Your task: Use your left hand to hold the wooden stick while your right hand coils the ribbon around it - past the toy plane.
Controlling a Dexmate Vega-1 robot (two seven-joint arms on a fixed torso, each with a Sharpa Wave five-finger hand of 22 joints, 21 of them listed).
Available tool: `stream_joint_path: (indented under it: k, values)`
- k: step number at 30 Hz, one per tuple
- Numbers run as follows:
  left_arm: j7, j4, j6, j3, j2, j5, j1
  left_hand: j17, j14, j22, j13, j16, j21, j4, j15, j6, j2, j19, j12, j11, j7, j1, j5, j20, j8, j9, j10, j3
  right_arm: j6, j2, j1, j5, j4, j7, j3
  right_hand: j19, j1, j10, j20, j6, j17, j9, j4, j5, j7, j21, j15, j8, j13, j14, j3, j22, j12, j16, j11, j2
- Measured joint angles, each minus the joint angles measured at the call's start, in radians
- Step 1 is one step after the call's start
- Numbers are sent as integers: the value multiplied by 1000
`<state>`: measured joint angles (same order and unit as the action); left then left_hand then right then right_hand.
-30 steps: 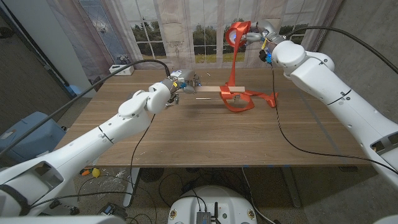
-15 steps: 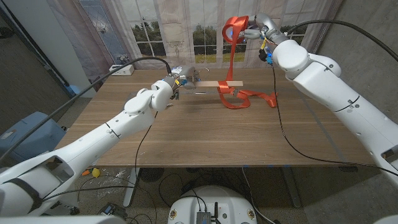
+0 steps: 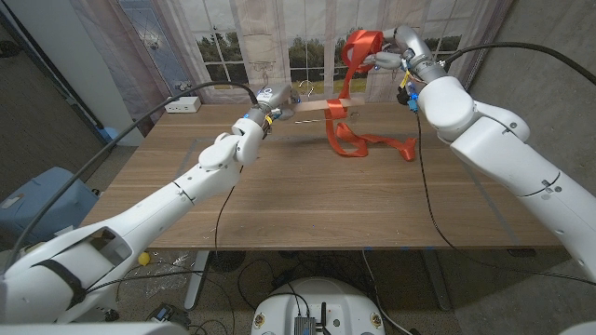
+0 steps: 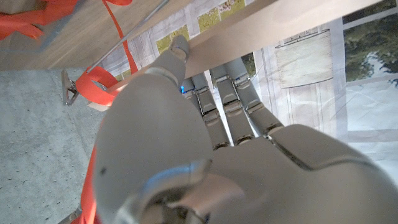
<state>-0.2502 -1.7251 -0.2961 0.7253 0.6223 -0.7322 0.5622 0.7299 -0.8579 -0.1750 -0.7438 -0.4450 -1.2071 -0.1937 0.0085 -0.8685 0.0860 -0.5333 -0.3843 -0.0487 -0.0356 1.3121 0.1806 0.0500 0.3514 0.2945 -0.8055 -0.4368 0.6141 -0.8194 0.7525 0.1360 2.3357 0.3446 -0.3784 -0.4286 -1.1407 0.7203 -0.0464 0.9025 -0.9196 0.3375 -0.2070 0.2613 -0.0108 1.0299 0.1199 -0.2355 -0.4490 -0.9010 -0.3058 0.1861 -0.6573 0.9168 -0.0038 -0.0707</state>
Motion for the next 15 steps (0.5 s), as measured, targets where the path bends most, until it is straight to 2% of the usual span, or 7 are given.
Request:
stream_joint_path:
  k: [15]
  values:
    - [-198,102,21,21,-72,-24,-38,-1,-5,1,-5,5,-10,0,5,-7,0,2,4,2,0,0,0,-2,-7,0,-5,0,18,-23,159,9,100,48,81,0,3,0,0,0,0,0,-7,2,0,8,3,0,0,-10,-7,0,0,0,0,-3]
